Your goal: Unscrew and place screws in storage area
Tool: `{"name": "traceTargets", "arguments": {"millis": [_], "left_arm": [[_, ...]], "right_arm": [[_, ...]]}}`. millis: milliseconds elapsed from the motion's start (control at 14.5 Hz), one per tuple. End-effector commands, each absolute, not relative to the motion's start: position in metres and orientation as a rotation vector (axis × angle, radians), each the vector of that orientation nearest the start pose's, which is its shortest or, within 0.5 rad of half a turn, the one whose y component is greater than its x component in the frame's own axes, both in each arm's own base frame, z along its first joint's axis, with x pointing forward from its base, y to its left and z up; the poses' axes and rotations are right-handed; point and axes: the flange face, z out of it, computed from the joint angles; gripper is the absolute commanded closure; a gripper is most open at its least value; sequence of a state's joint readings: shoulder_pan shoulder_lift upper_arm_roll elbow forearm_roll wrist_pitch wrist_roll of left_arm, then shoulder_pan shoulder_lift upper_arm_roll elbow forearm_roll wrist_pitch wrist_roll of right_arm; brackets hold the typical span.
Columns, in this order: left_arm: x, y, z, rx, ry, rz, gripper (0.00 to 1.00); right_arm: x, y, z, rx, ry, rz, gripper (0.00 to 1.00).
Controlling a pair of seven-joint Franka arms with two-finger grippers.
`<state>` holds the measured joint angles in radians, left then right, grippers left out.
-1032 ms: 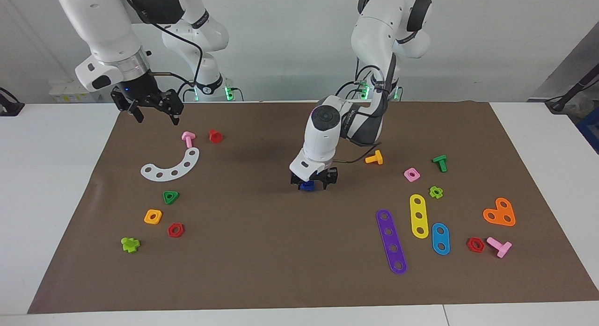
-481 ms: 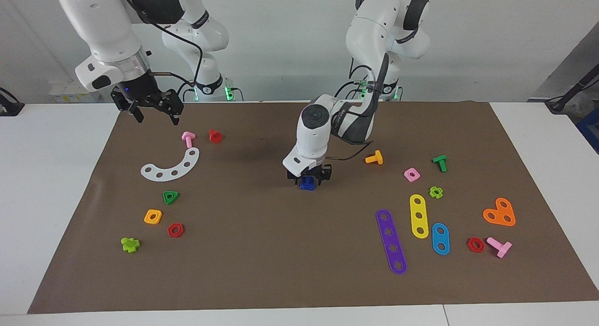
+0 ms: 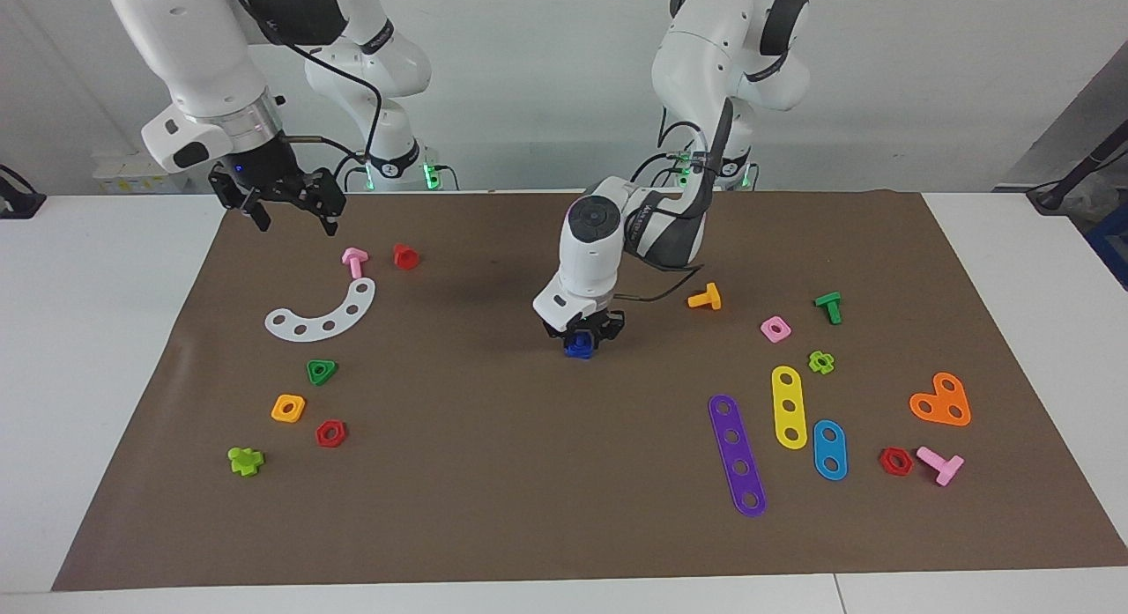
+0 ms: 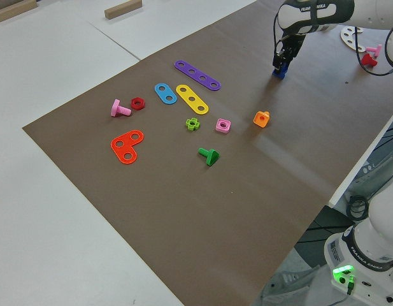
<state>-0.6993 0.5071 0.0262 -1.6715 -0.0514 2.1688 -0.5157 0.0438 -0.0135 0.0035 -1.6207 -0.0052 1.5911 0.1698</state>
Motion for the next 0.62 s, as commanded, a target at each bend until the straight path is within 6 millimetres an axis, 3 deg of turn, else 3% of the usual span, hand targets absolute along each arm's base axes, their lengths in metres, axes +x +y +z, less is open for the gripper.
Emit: {"name": "traceTargets", "arguments": {"millis": [0, 69, 413, 550], "left_arm": [[0.525, -0.414, 0.324, -3.120, 0.212, 0.080, 0.93], [0.531, -0.410, 0.330, -3.121, 0.190, 0.104, 1.00], [0.584, -0.390, 0.382, -3.198, 0.012, 0.245, 1.00], [0.603, -0.365, 0.400, -3.224, -0.070, 0.319, 1.00]], "right_arm": [[0.550, 0.024, 0.614, -3.130, 0.161, 0.032, 0.00], [0.550, 0.025, 0.614, -3.130, 0.159, 0.032, 0.00], [0.550, 0.024, 0.614, -3.130, 0.161, 0.032, 0.00], [0.550, 0.024, 0.614, -3.130, 0.161, 0.032, 0.00]]}}
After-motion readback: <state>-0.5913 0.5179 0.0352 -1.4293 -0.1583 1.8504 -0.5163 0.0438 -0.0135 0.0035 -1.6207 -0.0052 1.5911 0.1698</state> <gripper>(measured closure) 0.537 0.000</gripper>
